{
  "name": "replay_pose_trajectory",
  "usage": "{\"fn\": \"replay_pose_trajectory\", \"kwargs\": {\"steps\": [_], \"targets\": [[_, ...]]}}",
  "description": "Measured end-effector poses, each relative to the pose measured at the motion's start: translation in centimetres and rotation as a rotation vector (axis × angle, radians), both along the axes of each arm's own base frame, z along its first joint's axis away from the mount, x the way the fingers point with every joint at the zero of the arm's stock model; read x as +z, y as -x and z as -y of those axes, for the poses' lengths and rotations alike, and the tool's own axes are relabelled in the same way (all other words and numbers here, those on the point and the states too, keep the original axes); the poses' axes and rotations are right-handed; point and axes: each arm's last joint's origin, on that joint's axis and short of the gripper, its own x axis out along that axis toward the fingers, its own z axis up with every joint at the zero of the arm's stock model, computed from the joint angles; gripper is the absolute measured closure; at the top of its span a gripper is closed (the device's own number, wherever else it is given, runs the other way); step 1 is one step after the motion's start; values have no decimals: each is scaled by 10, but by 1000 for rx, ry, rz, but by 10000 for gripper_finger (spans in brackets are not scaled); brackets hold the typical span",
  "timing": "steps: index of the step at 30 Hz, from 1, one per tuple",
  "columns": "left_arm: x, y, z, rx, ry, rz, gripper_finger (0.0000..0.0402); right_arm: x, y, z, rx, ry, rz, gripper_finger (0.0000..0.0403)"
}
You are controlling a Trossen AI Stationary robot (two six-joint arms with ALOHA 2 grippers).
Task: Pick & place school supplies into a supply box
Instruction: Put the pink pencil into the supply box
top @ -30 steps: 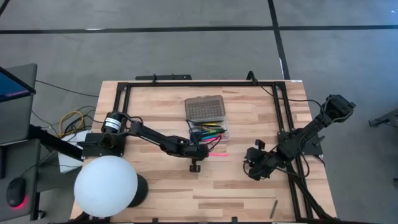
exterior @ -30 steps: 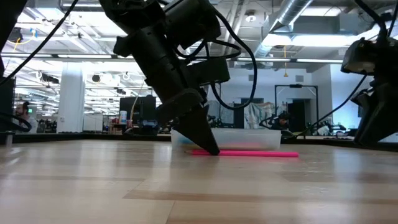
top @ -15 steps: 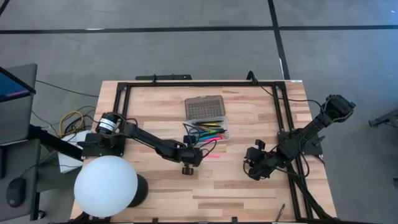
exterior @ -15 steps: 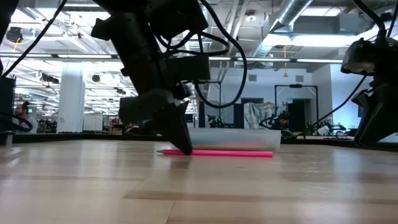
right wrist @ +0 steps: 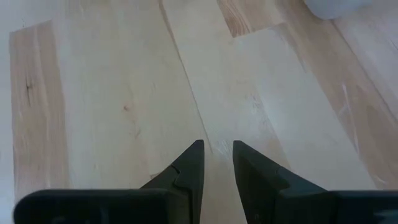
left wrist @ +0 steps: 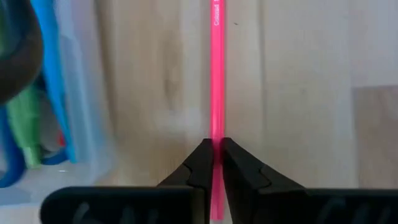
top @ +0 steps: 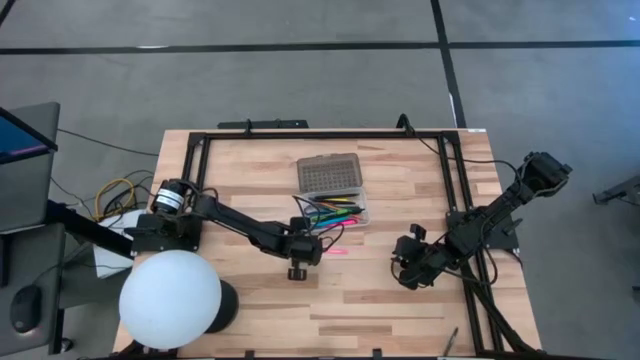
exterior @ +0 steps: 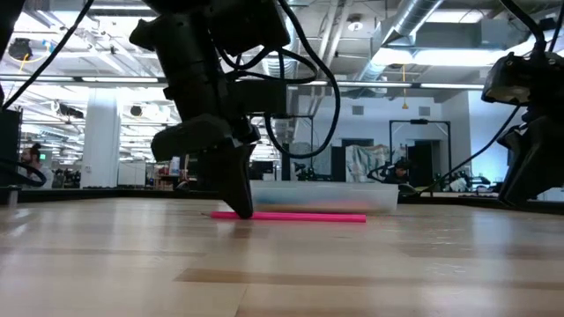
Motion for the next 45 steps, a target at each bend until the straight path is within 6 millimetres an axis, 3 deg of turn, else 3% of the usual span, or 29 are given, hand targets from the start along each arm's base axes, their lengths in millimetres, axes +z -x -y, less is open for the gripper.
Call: {"fn": "replay_pose_trajectory", "kwargs": {"steps": [11,16,29,45], "targets": [[0,-3,-17,-16,91,-29,350,0,-1,0,-8,12,14,327],[-1,-5,-21,-88,64,-21,390,0,-1,0,-8,11,14,327],[2,-12,0,-213,-66,112,399,1,-1,0,-8,9,17,327],[19,-22,8,-256,-36,274,399,2,-3,-1,-1,-2,38,327]]}}
